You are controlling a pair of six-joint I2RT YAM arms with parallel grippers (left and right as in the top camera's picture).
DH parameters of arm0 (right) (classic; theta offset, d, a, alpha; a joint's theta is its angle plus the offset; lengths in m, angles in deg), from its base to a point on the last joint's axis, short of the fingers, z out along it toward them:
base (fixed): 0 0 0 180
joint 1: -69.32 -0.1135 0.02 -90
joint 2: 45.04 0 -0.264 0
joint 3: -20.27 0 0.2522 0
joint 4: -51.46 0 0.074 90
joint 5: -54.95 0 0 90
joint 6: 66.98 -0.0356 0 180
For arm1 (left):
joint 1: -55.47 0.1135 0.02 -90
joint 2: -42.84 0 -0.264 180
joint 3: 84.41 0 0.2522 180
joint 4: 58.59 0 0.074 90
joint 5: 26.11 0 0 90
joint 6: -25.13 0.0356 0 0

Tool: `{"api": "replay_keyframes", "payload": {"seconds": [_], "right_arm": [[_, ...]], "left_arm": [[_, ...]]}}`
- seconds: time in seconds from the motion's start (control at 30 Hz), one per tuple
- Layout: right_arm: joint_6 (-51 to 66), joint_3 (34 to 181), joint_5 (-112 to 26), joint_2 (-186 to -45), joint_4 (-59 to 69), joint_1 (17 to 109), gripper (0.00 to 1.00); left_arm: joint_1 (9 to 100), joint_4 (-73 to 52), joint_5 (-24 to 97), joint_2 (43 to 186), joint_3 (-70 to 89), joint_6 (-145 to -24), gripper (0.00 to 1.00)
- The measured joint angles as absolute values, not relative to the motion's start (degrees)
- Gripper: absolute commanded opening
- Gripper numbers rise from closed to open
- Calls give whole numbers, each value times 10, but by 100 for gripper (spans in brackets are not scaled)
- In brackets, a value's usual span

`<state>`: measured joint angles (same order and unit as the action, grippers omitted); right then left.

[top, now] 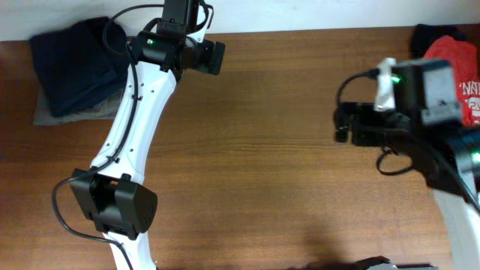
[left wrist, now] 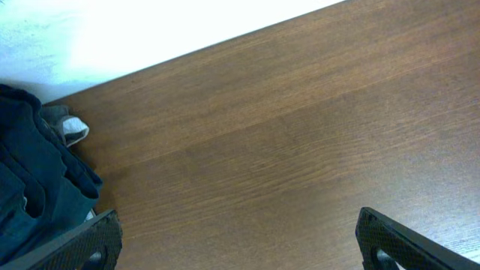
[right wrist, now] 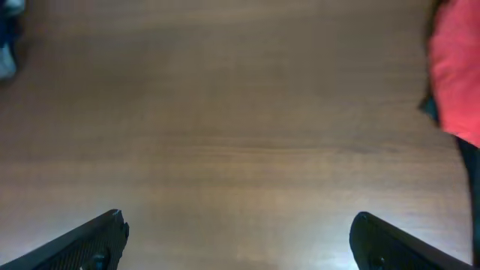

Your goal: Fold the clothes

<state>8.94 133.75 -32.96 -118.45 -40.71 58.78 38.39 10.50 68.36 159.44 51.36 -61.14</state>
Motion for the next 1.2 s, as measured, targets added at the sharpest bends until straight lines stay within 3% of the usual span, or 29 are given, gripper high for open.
{"api": "replay_keyframes", "payload": {"seconds": [0.3,0.47,0.63,0.8,1.2], "right_arm": [[105,974,-337,-960,-159,685,99],[138,711,-367,-742,-8,724,99],[145,554,-386,-573,79,727,99],[145,476,-393,-465,118,727,99],[147,392,-390,-459,366,723,99]], "left_arm": [[384,105,683,1594,514,-612,99],[384,105,683,1594,513,-612,99],[384,106,683,1594,513,-612,99],[384,106,683,1595,513,-612,99],[384,106,683,1595,513,-612,99]]}}
